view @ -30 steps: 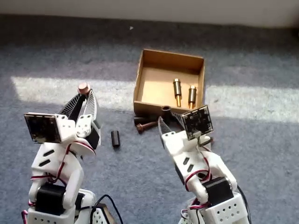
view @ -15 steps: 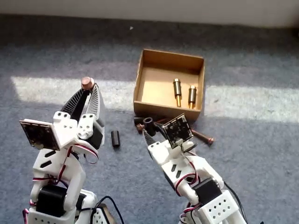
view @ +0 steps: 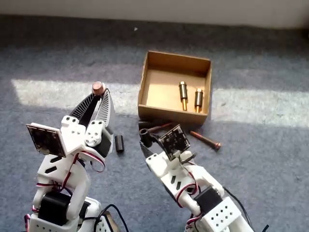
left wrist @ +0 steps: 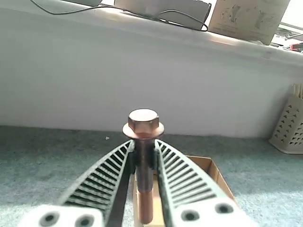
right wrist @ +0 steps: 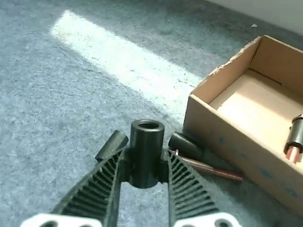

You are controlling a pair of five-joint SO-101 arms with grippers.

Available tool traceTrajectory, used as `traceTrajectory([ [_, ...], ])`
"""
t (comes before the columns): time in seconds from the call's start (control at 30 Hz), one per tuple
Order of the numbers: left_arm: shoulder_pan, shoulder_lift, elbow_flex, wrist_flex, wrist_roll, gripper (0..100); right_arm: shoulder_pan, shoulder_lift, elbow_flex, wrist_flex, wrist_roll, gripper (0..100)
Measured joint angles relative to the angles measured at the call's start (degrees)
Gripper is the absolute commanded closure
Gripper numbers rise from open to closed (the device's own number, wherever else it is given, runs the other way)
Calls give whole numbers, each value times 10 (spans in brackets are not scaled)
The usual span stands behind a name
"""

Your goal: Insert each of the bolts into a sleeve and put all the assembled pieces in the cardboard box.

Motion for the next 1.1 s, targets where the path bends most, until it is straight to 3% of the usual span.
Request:
traceTrajectory([
  [0.17, -1, 1, 0, -16, 11, 991, -6, 1, 56, -113, 0, 989],
  [0.4, 60, 1, 12, -17, 33, 990, -7, 0, 62, -240, 0, 989],
  [0.73, 113, 1, 31, -19, 33, 990, -7, 0, 62, -256, 0, 990],
  [1.1, 117, 1, 40, -19, 33, 990, 8, 1, 62, -256, 0, 992],
])
